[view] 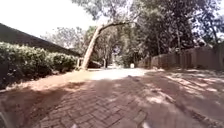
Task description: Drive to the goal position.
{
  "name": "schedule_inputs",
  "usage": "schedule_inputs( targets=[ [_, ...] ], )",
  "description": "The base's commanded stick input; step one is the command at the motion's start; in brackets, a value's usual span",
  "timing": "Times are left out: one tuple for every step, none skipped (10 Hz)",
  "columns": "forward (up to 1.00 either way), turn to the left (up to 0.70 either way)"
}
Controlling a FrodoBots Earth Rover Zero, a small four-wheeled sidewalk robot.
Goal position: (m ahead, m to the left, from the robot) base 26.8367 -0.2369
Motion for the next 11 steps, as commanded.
schedule_inputs(
  targets=[
    [0.7, 0.0],
    [0.7, 0.0],
    [0.7, 0.0],
    [0.7, 0.0],
    [0.7, 0.0],
    [0.7, 0.0],
    [0.7, 0.0],
    [0.7, 0.0],
    [0.7, 0.0],
    [0.7, 0.0],
    [0.7, 0.0]
  ],
)
